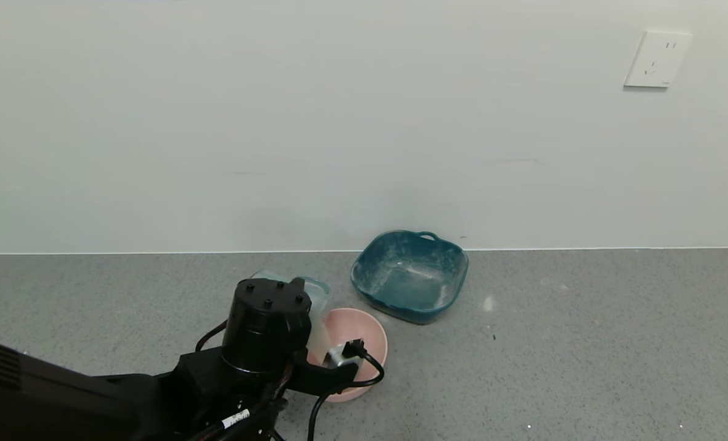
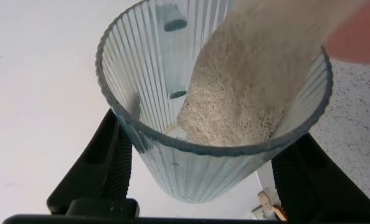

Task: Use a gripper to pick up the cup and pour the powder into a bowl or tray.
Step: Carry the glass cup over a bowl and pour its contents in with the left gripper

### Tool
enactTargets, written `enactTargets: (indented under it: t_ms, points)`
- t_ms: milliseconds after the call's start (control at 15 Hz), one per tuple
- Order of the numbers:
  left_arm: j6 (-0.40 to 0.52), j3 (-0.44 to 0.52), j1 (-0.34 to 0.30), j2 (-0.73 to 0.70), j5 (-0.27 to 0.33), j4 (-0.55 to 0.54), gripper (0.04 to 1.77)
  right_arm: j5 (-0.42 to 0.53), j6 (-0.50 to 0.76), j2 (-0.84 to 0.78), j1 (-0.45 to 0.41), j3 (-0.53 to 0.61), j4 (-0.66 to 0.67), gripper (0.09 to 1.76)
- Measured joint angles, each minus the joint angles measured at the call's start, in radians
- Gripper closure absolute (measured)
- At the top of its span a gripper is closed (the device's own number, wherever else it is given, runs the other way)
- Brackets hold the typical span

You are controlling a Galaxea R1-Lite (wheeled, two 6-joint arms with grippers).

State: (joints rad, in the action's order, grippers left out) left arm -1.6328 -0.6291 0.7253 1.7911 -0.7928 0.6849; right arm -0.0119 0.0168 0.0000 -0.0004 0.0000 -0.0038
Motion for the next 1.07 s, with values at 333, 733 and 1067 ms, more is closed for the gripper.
enactTargets:
  t_ms: [333, 733, 1067]
  points:
    - [0.028, 0.004, -0.001, -0.001, 0.030, 0.003, 0.52, 0.000, 0.000, 0.000, 0.000, 0.000, 0.000, 0.14]
    - [0.130, 0.007, -0.001, -0.019, 0.124, 0.004, 0.52, 0.000, 0.000, 0.000, 0.000, 0.000, 0.000, 0.14]
    - [0.311, -0.002, 0.014, -0.045, 0.151, 0.006, 0.52, -0.001, 0.000, 0.000, 0.000, 0.000, 0.000, 0.14]
